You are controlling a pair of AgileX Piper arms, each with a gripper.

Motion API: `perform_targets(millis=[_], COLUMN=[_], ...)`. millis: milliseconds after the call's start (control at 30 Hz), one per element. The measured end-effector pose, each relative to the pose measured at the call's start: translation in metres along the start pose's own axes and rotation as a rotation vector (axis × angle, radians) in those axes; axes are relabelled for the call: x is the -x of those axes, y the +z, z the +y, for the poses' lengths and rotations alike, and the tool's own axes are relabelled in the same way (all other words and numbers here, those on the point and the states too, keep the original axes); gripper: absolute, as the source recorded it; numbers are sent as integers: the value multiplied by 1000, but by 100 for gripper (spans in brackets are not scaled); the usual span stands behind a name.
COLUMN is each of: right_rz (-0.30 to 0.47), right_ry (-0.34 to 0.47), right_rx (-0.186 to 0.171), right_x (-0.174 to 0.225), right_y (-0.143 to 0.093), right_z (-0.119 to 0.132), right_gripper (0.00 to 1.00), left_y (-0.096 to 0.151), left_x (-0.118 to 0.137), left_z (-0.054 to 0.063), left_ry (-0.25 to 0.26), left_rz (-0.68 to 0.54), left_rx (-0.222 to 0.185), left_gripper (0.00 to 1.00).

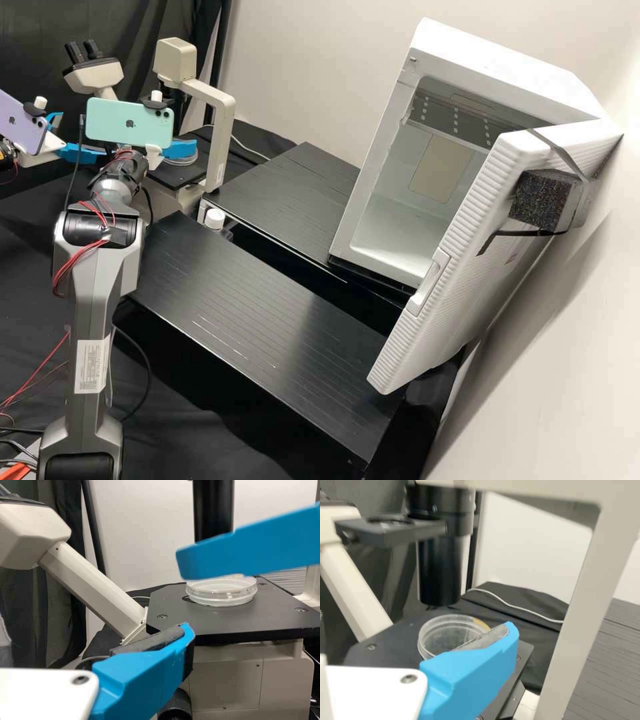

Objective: Move the petri dish to the bench.

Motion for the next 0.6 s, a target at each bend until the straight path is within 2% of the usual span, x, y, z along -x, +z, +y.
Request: perform_targets(millis=[267,333,400,600], right_rz=[-35,-39,-49,-59], right_ry=[-26,-25,-28,-12], right_rx=[-27,-22,-1,1], right_x=[-16,-19,-23,-27], right_y=[2,2,4,7], right_z=[-7,-8,-12,-14], right_gripper=[100,100,100,100], left_y=[0,0,0,0], left_x=[0,0,0,0], left_z=[0,0,0,0], left_ry=[0,0,0,0], left_rz=[0,0,0,0], left_rx=[0,0,0,0], left_gripper=[100,100,100,100])
